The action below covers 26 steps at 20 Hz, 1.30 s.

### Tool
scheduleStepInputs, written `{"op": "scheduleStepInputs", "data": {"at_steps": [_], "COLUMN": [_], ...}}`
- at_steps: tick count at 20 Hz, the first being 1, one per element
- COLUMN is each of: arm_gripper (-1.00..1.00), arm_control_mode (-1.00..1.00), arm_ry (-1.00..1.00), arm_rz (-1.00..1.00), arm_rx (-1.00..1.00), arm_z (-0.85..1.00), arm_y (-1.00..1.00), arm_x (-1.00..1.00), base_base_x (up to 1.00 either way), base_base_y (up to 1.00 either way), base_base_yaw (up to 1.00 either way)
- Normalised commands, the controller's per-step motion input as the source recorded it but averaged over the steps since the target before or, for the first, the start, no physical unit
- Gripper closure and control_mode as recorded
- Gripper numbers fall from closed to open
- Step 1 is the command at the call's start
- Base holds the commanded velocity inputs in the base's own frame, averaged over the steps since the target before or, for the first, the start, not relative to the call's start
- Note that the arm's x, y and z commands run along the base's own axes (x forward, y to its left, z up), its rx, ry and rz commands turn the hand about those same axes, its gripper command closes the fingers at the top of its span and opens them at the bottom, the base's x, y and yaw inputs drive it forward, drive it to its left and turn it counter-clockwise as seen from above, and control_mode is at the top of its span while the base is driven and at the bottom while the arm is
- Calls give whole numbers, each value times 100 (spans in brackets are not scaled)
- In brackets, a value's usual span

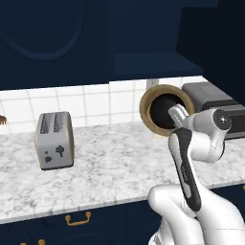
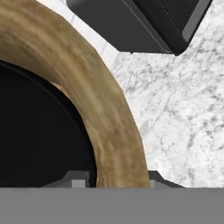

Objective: Pick up the bowls on the counter and stack them on top of one another in the open cabinet. Place the smaller bowl on top of the larger bowl.

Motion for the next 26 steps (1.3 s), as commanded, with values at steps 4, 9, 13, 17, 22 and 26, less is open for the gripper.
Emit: {"op": "scheduleStepInputs", "data": {"at_steps": [4, 9, 13, 17, 22, 26], "arm_gripper": [100, 100, 100, 100, 100, 100], "arm_control_mode": [-100, -100, -100, -100, -100, -100], "arm_ry": [-10, -19, -21, -2, 2, 14], "arm_rz": [0, 0, 0, -7, -11, -6], "arm_rx": [0, 0, 0, -1, 0, 0], "arm_z": [100, 100, 88, 35, 71, 73], "arm_y": [0, 0, 5, 5, 0, 0], "arm_x": [-99, -59, 25, 100, 100, 88], "base_base_x": [0, 0, 0, 0, 0, 0], "base_base_y": [0, 0, 0, 0, 0, 0], "base_base_yaw": [0, 0, 0, 0, 0, 0]}}
